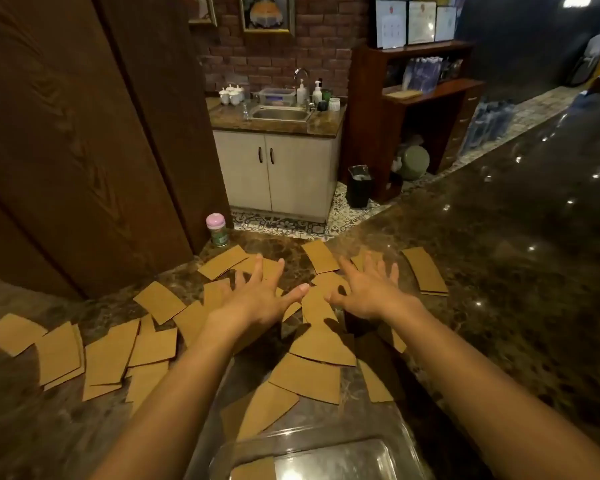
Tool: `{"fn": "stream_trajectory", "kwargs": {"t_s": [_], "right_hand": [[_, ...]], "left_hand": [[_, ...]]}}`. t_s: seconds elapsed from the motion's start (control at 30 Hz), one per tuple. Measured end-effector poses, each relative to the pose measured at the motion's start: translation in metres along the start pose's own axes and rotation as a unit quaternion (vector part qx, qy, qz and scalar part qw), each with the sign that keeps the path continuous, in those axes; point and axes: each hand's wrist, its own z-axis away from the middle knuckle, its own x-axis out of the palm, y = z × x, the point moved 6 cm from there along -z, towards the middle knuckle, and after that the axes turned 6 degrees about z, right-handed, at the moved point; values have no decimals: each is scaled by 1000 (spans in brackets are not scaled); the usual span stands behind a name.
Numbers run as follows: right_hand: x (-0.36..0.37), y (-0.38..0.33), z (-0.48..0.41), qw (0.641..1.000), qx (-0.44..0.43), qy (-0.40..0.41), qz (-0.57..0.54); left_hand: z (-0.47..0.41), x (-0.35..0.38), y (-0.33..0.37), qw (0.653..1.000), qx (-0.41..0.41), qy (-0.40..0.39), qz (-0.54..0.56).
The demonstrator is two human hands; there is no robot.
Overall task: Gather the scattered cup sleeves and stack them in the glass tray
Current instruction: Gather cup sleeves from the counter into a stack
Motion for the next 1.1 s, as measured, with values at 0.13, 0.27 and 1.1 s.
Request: {"fn": "stream_trajectory", "kwargs": {"t_s": [0.13, 0.27, 1.1], "right_hand": [[12, 17, -14, 999, 29, -29, -10], [23, 35, -36, 996, 65, -38, -45], [44, 76, -135, 895, 330, 23, -300]], "left_hand": [[-20, 17, 20, 999, 26, -20, -28], [-44, 37, 41, 996, 47, -36, -68], [-198, 37, 86, 959, -119, 42, 253]]}}
